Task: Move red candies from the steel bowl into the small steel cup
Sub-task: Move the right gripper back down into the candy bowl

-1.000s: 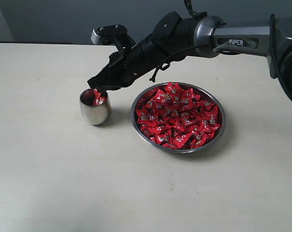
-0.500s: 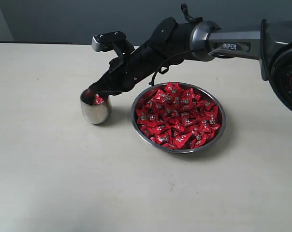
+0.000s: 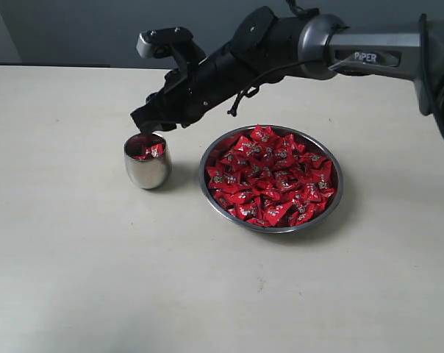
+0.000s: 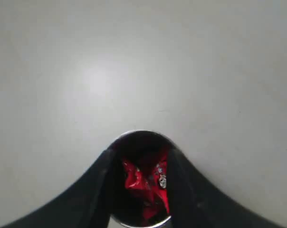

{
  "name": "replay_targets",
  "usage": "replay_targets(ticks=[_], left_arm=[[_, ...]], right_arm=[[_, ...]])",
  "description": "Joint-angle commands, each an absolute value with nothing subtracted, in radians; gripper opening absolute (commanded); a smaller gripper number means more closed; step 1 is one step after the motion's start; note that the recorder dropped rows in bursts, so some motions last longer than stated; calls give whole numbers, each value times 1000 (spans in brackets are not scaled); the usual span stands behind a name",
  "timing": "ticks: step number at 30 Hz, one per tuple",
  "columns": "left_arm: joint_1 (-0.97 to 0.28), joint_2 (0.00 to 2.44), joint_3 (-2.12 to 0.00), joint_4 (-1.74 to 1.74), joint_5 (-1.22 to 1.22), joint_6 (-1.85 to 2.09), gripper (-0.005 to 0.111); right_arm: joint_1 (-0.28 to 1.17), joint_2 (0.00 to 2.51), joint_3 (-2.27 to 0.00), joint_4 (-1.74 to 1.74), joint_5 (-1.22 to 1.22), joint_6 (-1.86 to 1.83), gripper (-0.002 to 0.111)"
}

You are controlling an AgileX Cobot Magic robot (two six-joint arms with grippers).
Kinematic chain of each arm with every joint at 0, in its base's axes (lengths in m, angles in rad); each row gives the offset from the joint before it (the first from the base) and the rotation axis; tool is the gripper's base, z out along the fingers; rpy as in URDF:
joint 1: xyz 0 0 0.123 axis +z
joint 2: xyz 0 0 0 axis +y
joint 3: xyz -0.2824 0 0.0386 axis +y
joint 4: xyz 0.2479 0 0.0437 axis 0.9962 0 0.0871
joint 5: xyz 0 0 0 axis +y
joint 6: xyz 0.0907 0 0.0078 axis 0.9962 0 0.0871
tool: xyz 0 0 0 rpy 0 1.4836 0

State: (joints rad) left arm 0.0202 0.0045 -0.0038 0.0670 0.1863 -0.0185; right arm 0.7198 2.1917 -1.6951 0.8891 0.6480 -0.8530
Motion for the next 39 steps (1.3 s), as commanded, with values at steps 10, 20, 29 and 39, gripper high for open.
replay_targets(ticks=[10, 20, 29, 39], left_arm=[[17, 0, 0, 68, 181, -20, 0], [17, 0, 0, 68, 181, -20, 0], [17, 0, 0, 68, 180, -20, 0], [17, 0, 0, 68, 180, -20, 0]], right_arm=[[672, 2015, -1696, 594, 779, -656, 35], [521, 1890, -1376, 568, 664, -643, 35], [489, 1839, -1142, 516, 504, -654, 35], [489, 1842, -1090, 475, 424, -654, 35]])
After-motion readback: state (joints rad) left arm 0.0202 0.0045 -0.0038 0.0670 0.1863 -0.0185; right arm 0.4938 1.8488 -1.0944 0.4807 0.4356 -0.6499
